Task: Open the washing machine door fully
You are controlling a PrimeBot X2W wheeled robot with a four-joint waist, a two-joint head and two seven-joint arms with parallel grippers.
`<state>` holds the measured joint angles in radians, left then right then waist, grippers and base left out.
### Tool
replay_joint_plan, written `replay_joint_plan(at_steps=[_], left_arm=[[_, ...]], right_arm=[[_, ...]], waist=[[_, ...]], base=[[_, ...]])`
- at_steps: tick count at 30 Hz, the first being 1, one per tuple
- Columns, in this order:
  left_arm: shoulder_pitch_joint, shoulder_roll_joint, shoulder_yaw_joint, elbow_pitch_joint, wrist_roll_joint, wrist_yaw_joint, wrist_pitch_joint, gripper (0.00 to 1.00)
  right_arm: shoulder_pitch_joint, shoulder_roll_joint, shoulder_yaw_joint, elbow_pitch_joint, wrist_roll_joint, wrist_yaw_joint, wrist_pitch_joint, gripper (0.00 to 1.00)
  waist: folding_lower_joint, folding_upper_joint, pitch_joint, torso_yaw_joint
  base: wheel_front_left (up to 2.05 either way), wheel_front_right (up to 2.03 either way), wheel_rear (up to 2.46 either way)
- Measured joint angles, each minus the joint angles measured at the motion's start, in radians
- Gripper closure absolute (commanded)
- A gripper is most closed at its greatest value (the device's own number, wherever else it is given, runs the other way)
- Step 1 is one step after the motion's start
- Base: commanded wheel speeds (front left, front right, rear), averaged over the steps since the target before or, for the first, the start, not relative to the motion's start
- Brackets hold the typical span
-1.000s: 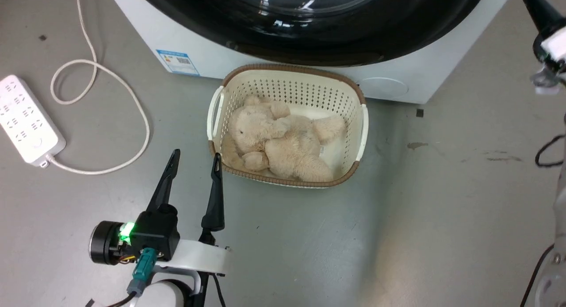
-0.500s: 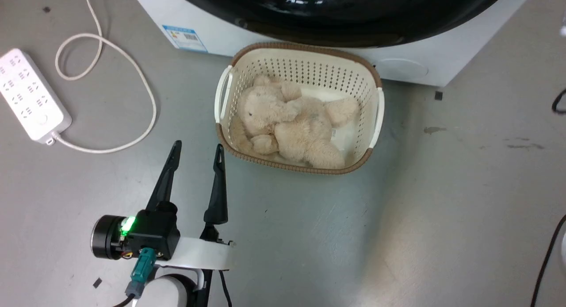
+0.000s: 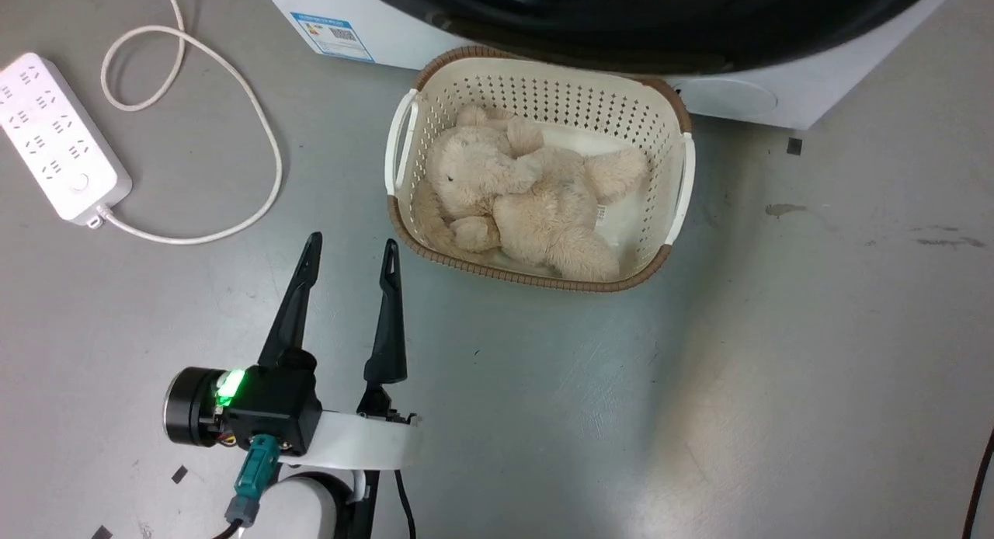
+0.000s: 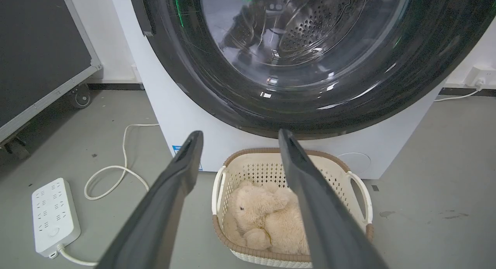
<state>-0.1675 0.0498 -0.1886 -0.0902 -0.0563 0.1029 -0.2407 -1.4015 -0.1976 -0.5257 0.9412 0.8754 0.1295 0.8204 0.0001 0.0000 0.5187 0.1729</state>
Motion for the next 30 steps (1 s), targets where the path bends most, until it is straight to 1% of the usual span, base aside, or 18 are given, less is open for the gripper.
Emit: replay_joint_plan(at_steps=[4,8,13,19,22,23,25,30], left_arm=[[-0.001,0.000,0.000,0.001,-0.007,0.001,-0.008,0.00],[0.000,0.000,0.001,0.016,-0.018,0.001,-0.016,0.00],[0.018,0.000,0.006,0.034,-0.026,-0.004,-0.016,0.00],[0.055,0.000,0.009,0.049,-0.026,-0.013,-0.016,0.00],[0.077,0.000,0.008,0.056,-0.026,-0.018,-0.016,0.00],[0.084,0.000,0.007,0.058,-0.026,-0.018,-0.016,0.00],[0.093,0.000,0.003,0.064,-0.026,-0.020,-0.016,0.00],[0.122,0.000,-0.004,0.077,-0.026,-0.027,-0.016,0.00]], right_arm=[[0.021,0.010,-0.013,0.001,0.021,0.000,0.054,1.00],[0.084,0.027,-0.031,-0.019,0.041,0.000,0.096,1.00],[0.205,0.072,-0.063,-0.071,0.056,0.000,0.137,1.00],[0.365,0.126,-0.054,-0.153,0.052,0.000,0.207,1.00],[0.433,0.140,-0.048,-0.189,0.071,0.000,0.237,1.00],[0.451,0.140,-0.040,-0.199,0.081,0.000,0.250,1.00],[0.482,0.136,0.005,-0.197,0.143,0.000,0.269,1.00],[0.575,0.137,0.186,-0.199,0.313,0.000,0.263,1.00]], waist=[[0.0000,0.0000,-0.018,-0.001],[0.0000,0.0000,-0.051,-0.005],[-0.0001,0.0000,-0.113,-0.017],[-0.0002,0.0000,-0.189,-0.031],[-0.0002,0.0000,-0.226,-0.036],[-0.0003,0.0000,-0.237,-0.037],[-0.0003,0.0000,-0.258,-0.038],[-0.0003,0.0000,-0.307,-0.035]], base=[[0.00,0.00,0.00],[0.00,0.00,0.00],[0.00,0.00,0.00],[0.00,0.00,0.00],[0.00,0.00,0.00],[0.00,0.00,0.00],[0.00,0.00,0.00],[0.00,0.00,0.00]])
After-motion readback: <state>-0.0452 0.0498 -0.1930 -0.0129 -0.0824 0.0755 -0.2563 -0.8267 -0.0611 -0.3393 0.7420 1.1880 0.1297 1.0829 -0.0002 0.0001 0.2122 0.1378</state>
